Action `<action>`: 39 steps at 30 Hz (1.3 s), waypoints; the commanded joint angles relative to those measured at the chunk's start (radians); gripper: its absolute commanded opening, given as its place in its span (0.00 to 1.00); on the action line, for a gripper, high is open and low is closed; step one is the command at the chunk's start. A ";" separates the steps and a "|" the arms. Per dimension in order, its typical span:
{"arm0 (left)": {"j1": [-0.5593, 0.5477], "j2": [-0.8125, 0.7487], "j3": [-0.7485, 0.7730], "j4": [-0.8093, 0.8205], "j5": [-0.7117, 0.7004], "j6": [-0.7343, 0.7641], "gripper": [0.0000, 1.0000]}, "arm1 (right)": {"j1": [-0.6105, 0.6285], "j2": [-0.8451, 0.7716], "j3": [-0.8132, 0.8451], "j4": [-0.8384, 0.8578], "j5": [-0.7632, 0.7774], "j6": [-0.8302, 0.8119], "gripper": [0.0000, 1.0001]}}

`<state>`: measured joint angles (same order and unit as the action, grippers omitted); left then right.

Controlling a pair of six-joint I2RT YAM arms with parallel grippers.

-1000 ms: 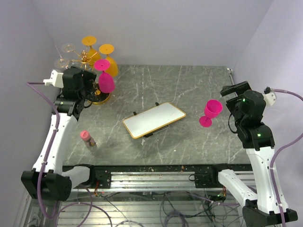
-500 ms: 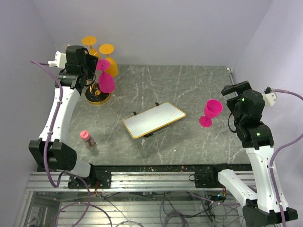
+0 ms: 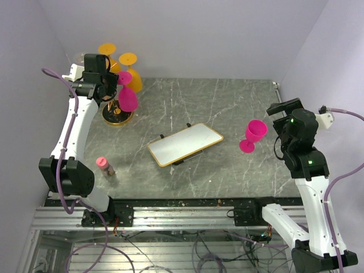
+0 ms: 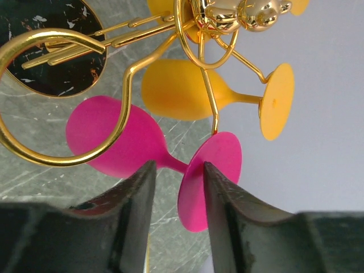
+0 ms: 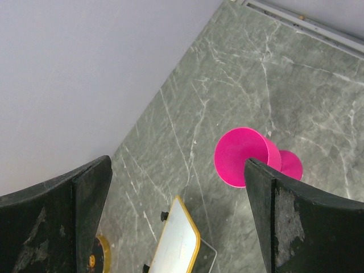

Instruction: Take the wine glass off the wine glass rack

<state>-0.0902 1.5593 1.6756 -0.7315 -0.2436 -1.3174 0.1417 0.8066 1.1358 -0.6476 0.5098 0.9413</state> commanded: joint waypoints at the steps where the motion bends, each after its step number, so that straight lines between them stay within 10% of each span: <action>1: 0.003 0.013 0.026 -0.010 -0.020 0.003 0.44 | 0.004 -0.008 -0.008 0.015 0.029 -0.006 1.00; 24: 0.006 0.030 0.132 -0.042 -0.029 0.030 0.07 | 0.005 -0.008 -0.005 0.006 0.044 0.004 1.00; 39: 0.056 -0.024 -0.008 0.224 0.047 -0.002 0.07 | 0.005 -0.005 -0.009 0.008 0.051 0.004 1.00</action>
<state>-0.0574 1.5719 1.6760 -0.5922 -0.2146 -1.3209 0.1417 0.8066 1.1343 -0.6479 0.5343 0.9421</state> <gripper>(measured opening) 0.081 0.994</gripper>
